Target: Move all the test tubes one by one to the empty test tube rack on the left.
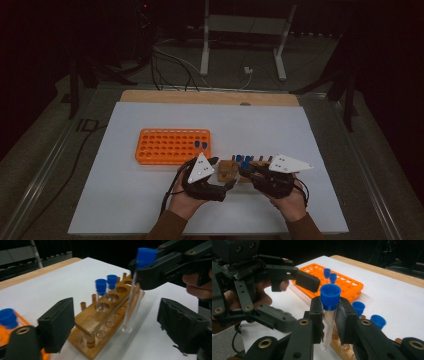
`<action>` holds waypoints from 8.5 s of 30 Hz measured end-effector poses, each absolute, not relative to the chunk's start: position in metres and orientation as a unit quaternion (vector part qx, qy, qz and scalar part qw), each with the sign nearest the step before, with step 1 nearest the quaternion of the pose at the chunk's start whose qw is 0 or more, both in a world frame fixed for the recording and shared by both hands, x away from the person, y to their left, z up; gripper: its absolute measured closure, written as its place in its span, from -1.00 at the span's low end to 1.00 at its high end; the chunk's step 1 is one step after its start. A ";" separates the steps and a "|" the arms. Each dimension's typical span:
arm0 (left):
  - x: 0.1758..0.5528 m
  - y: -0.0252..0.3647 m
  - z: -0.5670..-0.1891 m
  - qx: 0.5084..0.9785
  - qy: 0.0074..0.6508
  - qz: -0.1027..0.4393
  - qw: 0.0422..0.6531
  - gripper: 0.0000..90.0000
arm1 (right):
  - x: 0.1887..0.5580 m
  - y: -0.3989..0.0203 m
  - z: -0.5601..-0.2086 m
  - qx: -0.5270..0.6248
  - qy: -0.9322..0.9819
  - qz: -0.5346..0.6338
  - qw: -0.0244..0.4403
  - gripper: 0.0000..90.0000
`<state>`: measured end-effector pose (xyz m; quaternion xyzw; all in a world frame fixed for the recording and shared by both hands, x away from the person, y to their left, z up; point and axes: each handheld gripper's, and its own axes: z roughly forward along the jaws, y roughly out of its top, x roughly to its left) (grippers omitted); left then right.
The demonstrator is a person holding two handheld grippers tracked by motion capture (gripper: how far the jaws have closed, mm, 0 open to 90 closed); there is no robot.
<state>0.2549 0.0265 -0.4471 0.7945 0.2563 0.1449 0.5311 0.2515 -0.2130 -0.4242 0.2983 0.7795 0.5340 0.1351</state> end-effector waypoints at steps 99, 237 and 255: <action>0.291 0.106 -0.447 0.746 0.349 0.224 0.522 0.72 | 0.267 -0.248 -0.430 0.367 0.738 0.534 0.186 -0.99; 0.281 0.106 -0.452 0.739 0.380 0.174 0.528 -0.99 | 0.296 -0.225 -0.463 0.318 0.805 0.472 0.166 0.58; 0.281 0.105 -0.453 0.742 0.379 0.169 0.526 -0.99 | 0.294 -0.224 -0.463 0.310 0.808 0.473 0.167 0.71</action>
